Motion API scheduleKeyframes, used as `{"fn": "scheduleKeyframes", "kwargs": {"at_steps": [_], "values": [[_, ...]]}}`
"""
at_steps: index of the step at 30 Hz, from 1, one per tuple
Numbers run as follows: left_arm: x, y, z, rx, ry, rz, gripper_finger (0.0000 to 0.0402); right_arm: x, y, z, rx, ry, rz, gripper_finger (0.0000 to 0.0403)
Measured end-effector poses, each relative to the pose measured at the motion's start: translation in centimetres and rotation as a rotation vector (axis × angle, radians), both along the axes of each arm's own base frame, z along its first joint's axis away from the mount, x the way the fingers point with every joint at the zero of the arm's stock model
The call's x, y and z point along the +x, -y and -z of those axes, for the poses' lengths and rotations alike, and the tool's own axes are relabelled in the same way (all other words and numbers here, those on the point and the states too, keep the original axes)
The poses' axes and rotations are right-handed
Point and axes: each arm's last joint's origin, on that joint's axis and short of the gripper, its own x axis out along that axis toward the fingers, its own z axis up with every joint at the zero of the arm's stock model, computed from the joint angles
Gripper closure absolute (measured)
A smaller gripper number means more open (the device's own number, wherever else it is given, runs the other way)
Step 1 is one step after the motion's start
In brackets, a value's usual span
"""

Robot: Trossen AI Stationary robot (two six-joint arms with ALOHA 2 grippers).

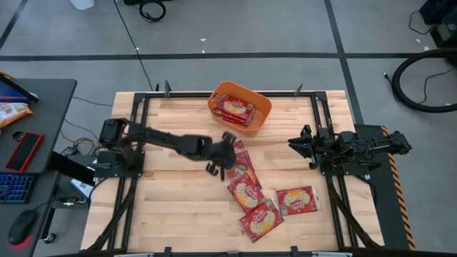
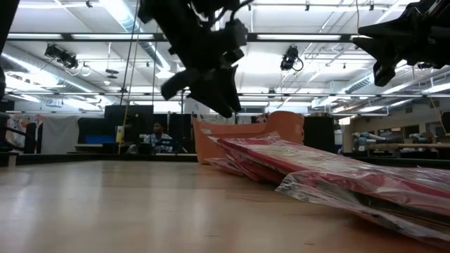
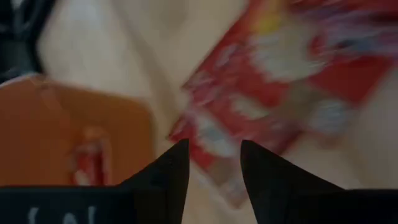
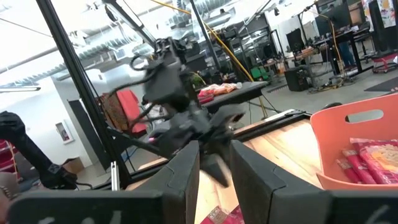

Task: Sort popcorn bags into baskets
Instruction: Put the red popcorn pack into the orange bin

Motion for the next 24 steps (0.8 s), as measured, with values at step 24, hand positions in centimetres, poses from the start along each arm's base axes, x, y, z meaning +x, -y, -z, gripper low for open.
{"fn": "scheduleKeyframes", "kwargs": {"at_steps": [24], "values": [[-0.2, 13.3, 4.6, 0.057, 0.048, 0.360, 0.0169, 0.0, 0.0, 0.0, 0.000, 0.000, 0.000, 0.0307]]}}
